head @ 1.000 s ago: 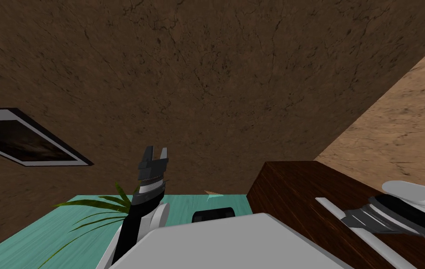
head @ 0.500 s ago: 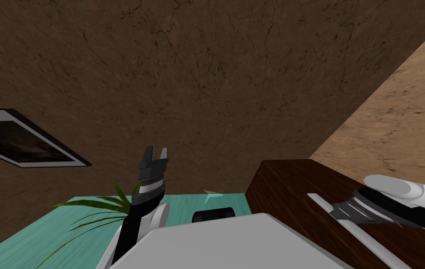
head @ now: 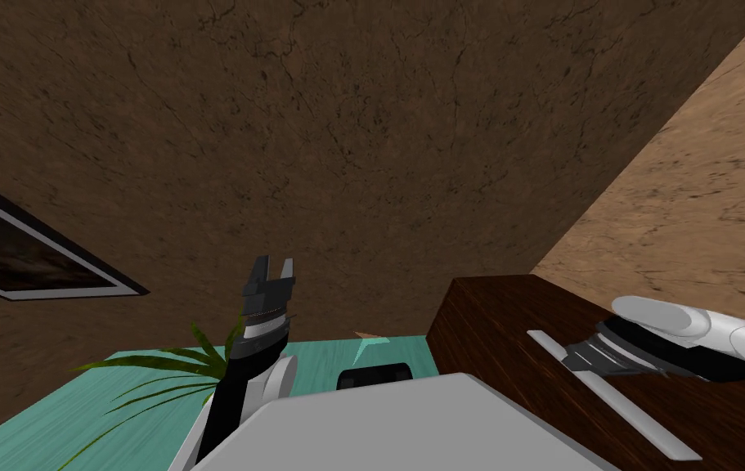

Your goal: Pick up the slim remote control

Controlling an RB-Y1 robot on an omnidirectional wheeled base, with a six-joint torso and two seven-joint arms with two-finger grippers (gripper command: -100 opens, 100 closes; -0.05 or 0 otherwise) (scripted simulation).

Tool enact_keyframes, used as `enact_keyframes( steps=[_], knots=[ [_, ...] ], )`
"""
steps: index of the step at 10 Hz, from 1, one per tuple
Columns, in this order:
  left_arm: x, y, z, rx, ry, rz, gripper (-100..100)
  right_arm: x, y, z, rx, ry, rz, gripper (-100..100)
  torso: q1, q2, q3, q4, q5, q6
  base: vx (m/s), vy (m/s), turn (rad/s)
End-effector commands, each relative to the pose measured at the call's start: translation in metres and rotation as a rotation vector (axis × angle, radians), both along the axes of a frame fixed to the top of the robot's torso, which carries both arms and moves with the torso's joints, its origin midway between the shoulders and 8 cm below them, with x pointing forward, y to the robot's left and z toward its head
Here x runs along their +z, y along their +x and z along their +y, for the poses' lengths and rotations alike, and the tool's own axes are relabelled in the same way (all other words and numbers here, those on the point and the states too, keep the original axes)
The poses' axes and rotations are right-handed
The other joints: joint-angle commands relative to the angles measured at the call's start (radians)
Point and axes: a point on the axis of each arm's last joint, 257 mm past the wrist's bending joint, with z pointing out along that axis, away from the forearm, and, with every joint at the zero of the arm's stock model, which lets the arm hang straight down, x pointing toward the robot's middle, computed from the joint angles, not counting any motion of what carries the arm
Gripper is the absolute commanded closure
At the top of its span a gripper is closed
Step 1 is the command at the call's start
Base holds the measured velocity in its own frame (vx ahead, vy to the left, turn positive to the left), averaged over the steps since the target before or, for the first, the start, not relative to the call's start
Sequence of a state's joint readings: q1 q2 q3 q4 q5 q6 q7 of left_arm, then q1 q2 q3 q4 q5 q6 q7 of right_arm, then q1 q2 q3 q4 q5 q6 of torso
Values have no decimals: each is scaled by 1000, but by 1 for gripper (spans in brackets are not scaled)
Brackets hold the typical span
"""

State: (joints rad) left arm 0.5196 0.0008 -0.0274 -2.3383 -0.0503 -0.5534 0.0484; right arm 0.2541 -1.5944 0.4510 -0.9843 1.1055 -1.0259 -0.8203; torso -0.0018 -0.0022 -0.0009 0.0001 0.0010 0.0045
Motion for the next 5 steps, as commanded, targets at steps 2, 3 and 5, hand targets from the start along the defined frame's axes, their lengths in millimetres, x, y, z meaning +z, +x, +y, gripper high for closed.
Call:
enact_keyframes(
  steps=[2, 3, 5],
  knots=[
    [0, 0, 0, 0, 0, 0, 0, -2, 13, 15, 7, 15, -2, 100, 0, 0, 0, 0, -1, -1, -27, -37, -19],
    [0, 0, 0, 0, 0, 0, 0, 5, 24, 15, 24, -15, -4, 100, 1, 0, 0, 0, -1, -1, -34, -43, -82],
    [0, 0, 0, 0, 0, 0, 0, 1, 30, 30, 21, 12, -4, 100, 0, 1, 1, 1, 0, -1, -30, -41, -28]
  ],
)
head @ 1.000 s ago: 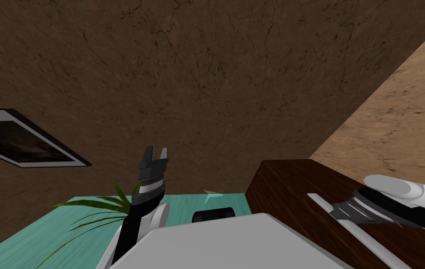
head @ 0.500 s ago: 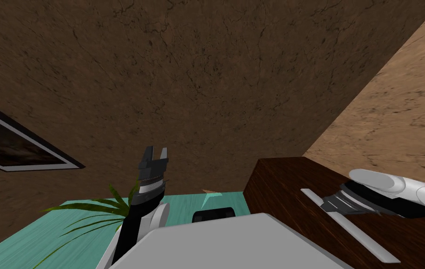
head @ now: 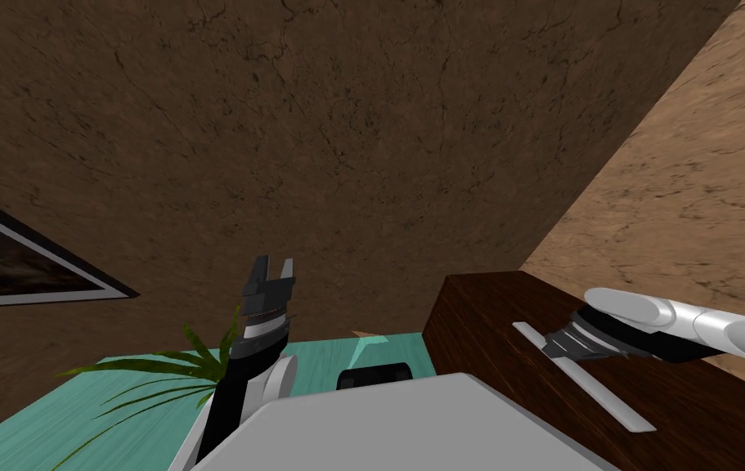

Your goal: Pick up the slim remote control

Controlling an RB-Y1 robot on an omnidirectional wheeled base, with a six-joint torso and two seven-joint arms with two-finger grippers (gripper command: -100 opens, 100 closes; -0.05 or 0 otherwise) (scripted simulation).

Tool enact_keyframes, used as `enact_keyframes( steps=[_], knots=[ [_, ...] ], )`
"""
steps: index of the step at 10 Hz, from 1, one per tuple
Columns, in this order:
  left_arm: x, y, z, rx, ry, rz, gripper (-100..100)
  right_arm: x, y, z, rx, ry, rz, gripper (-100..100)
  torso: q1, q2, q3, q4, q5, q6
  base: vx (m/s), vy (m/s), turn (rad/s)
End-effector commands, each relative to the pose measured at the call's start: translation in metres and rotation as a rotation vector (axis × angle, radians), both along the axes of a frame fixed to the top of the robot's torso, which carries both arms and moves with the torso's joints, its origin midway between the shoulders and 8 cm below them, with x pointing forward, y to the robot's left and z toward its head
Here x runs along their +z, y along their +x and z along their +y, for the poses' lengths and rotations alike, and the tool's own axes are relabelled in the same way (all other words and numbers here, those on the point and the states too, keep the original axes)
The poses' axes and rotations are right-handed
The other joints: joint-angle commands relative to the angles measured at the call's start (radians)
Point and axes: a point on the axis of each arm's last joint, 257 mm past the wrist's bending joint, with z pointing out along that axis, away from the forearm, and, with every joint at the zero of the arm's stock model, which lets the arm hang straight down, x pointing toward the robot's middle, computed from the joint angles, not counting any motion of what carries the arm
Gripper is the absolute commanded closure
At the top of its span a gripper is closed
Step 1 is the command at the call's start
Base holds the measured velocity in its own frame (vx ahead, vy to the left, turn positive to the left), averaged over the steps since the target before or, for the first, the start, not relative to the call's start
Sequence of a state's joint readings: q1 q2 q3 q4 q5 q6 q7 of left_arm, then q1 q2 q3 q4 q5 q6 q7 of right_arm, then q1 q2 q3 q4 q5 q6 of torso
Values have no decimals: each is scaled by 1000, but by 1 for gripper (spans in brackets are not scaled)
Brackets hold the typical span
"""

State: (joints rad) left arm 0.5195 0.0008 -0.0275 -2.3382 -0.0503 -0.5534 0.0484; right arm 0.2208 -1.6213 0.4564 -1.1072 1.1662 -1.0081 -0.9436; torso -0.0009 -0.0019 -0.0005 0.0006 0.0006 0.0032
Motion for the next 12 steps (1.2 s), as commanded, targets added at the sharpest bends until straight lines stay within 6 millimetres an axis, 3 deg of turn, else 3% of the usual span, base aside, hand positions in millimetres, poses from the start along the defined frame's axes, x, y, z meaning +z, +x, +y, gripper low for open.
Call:
enact_keyframes(
  steps=[1, 4, 5, 7, 8, 10, 11, 12],
  knots=[
    [0, 0, 0, 0, 0, 0, 0, 8, 10, -1, 12, -33, -4, 100, 0, 0, 0, 0, 0, 0, -31, -47, -76],
    [0, 0, 0, 0, 0, 0, 0, 2, 17, 23, 15, 7, -3, 100, 1, 0, 0, 0, 1, 0, -16, -28, -19],
    [0, 0, 0, 0, 0, 0, 0, 10, 27, 21, 26, -28, -10, 100, 3, -1, 0, 0, 1, 0, -31, -31, -133],
    [0, 0, 0, 0, 0, 0, 0, 6, 31, 40, 31, 4, -8, 100, 1, 1, 0, 0, 2, 0, -25, -39, 0],
    [0, 0, 0, 0, 0, 0, 0, 14, 40, 38, 48, -32, -16, 100, 2, 0, 0, 0, 1, 0, -29, -42, -97],
    [0, 0, 0, 0, 0, 0, 0, 10, 43, 58, 46, 1, -14, 100, 0, 1, 1, 0, 2, 0, -23, -45, -21],
    [0, 0, 0, 0, 0, 0, 0, 11, 43, 52, 46, -8, -14, 100, 2, 0, 0, 0, 1, 0, -5, -8, 9],
    [0, 0, 0, 0, 0, 0, 0, 11, 43, 53, 45, -6, -14, 0, 3, 0, 0, 0, 2, 0, 0, 0, 0]
  ],
)
